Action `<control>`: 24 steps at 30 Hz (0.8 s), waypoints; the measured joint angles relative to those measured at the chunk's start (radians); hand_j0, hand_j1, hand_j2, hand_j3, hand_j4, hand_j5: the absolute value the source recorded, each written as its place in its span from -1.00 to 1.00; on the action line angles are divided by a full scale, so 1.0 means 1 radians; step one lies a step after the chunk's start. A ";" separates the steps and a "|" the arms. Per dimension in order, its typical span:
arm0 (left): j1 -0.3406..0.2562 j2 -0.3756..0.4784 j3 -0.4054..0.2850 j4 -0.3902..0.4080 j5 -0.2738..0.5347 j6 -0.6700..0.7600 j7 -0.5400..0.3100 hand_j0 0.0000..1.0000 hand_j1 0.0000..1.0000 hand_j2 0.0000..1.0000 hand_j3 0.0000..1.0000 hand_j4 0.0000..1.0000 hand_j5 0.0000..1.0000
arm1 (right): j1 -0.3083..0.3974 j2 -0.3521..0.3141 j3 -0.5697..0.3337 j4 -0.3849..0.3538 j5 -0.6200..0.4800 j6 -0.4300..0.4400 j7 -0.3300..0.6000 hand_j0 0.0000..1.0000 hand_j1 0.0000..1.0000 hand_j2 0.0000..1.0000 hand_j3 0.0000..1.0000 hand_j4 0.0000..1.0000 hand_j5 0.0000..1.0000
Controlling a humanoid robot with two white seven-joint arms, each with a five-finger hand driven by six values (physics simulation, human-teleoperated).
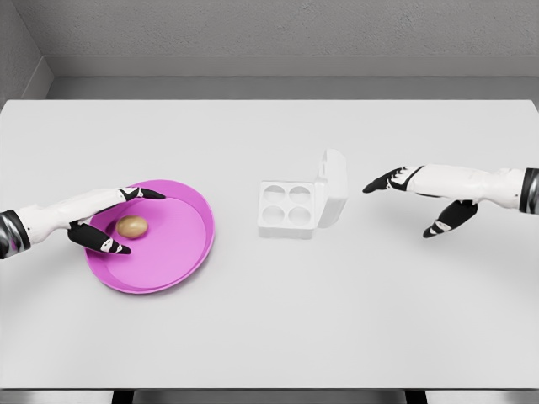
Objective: Pack egg into the box and close the box lid
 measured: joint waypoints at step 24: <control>0.018 0.003 -0.007 -0.001 0.007 0.063 0.002 -0.09 -0.09 -0.09 -0.09 -0.09 -0.09 | -0.017 -0.014 0.015 0.002 0.000 0.000 0.000 1.00 1.00 1.00 1.00 1.00 1.00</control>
